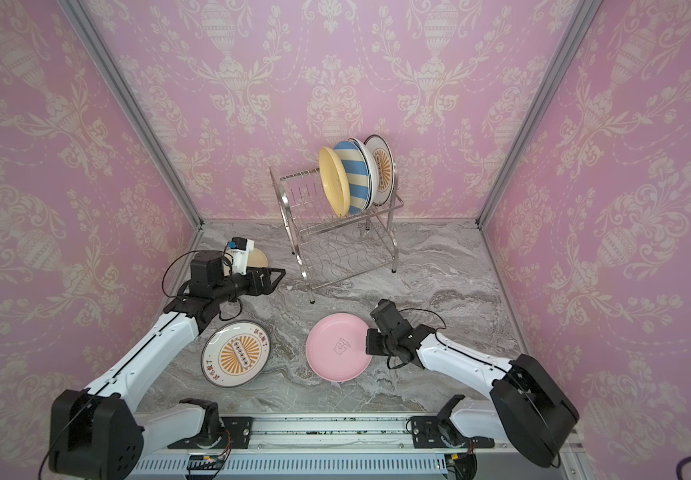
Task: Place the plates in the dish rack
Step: 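Lift the pink plate and carry it up to the rack with the right gripper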
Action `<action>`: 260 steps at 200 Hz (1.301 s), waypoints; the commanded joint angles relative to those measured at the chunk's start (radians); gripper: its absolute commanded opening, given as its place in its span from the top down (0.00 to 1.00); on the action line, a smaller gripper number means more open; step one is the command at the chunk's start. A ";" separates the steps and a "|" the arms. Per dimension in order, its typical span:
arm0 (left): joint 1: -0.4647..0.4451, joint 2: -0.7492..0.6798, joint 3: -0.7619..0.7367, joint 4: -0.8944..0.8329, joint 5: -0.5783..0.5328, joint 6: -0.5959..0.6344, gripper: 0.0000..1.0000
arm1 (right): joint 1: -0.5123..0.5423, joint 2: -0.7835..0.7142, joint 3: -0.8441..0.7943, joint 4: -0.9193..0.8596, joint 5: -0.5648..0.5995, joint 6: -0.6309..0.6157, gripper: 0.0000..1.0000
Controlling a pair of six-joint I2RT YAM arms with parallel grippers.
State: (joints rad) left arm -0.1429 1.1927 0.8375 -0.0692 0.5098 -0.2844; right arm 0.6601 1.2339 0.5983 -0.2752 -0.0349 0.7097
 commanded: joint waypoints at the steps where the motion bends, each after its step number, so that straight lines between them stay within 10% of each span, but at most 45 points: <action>1: -0.010 0.006 0.048 -0.004 -0.020 0.033 0.01 | 0.009 -0.082 0.097 -0.149 0.083 -0.024 1.00; 64: -0.009 0.025 0.187 -0.009 -0.054 0.074 0.01 | 0.019 -0.224 0.635 -0.624 0.406 -0.277 1.00; 149: -0.001 0.066 0.303 0.026 -0.073 0.111 0.01 | 0.047 0.149 1.419 -0.604 0.706 -0.669 1.00; 260: 0.004 0.116 0.331 0.098 -0.031 0.078 0.01 | 0.191 0.795 1.871 0.434 1.248 -1.651 1.00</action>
State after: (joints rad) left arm -0.1417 1.3048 1.1606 0.0151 0.4583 -0.1993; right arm 0.8547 1.9408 2.3520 -0.2081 1.0824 -0.6186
